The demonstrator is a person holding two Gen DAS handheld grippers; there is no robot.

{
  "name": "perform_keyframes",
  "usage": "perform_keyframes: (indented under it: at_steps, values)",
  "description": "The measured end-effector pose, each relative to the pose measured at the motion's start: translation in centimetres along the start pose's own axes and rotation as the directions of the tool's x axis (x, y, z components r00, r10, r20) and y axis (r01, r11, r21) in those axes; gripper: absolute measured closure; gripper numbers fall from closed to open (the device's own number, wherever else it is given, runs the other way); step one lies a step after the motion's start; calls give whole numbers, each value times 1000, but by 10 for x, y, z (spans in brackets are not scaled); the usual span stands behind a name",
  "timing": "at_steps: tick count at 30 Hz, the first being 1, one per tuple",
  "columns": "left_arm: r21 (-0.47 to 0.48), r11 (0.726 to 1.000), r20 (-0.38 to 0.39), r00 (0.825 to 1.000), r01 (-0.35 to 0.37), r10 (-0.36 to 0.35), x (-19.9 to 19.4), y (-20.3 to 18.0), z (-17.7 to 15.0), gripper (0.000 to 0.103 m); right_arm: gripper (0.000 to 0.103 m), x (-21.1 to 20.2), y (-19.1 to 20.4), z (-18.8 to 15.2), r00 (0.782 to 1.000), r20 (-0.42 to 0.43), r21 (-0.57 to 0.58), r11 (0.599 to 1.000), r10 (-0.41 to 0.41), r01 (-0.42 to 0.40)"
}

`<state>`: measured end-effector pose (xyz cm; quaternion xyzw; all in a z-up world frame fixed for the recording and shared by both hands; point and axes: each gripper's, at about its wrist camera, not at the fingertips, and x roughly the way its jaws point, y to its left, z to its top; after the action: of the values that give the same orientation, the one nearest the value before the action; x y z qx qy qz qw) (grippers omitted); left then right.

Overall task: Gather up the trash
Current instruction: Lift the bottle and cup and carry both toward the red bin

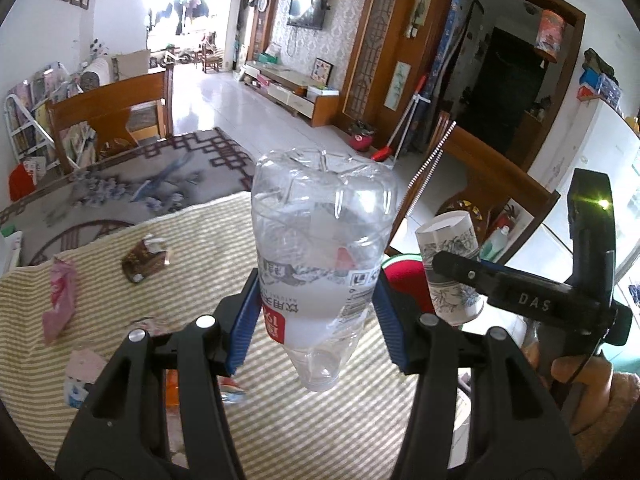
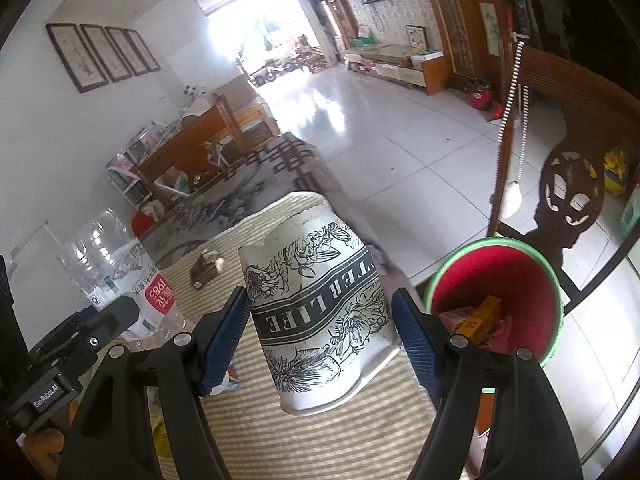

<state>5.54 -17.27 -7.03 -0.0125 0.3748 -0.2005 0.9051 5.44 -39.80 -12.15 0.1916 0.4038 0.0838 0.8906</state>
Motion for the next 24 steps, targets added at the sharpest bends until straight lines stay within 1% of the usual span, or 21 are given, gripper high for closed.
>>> perform_keyframes:
  at_steps: [9,15,24]
  values:
    - [16,999,-44,999,30,-29,33,-38,5,51,32,-13,-52,8,1000,6,54,998,-23,23]
    - [34,998,-58,997,51,-49,52,-64,12,51,32,-19,-80,16,999,14,73,997,-35,34]
    - [58,993,-98,991,102,-96,89,-100,22,51,32,-28,-124,26,997,23,118,991,-74,71]
